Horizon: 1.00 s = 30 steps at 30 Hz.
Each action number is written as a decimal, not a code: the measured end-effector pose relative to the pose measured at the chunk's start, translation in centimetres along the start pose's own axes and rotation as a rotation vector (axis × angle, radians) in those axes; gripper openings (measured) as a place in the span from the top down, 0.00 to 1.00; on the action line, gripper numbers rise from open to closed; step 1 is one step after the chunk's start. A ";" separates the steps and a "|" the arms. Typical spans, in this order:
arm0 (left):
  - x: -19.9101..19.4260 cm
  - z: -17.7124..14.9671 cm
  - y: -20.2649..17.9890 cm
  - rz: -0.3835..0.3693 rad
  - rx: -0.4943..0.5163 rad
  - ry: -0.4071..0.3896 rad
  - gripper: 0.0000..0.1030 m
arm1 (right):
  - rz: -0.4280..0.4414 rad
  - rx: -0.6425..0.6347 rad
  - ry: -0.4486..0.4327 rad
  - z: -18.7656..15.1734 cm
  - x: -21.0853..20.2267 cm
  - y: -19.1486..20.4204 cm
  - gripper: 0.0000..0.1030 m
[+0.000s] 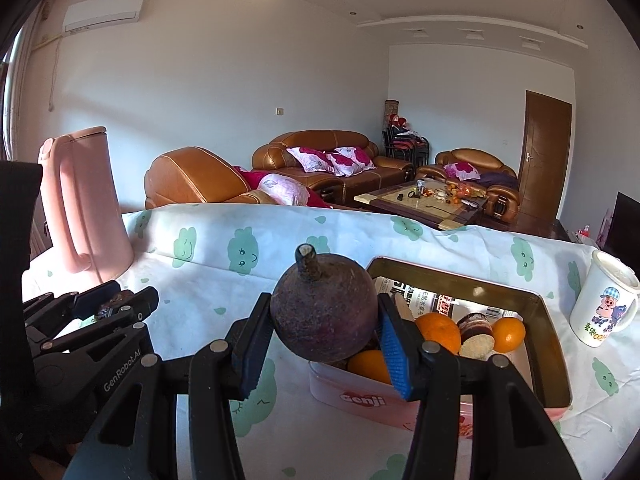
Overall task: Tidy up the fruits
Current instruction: 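Carry the purple fruit and the date over the tin box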
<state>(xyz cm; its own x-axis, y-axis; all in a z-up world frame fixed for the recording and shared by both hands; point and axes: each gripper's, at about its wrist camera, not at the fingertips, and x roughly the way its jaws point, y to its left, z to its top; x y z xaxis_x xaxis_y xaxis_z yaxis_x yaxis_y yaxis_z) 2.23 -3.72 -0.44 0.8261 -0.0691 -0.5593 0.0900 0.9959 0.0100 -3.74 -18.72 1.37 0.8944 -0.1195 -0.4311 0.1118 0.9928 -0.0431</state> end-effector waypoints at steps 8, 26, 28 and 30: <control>-1.6 -0.8 -1.7 -0.061 0.018 -0.025 0.62 | 0.006 -0.020 -0.004 -1.2 -2.4 -1.1 0.49; -3.3 -1.3 -7.5 -0.148 0.071 -0.034 0.62 | -0.111 -0.014 -0.052 -2.0 -5.0 -6.9 0.49; -3.5 -1.1 -8.1 -0.168 0.071 -0.044 0.62 | -0.131 -0.005 -0.056 -1.9 -5.1 -7.9 0.49; -3.9 -1.0 -8.8 -0.191 0.077 -0.060 0.62 | -0.156 0.007 -0.065 -1.8 -5.3 -9.0 0.49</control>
<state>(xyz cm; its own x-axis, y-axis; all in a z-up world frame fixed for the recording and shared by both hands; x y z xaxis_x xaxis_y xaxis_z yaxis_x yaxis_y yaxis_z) -2.30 -12.19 0.83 0.8217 -0.2615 -0.5064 0.2881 0.9572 -0.0267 -10.25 -27.02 2.38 0.8920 -0.2729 -0.3604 0.2545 0.9620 -0.0987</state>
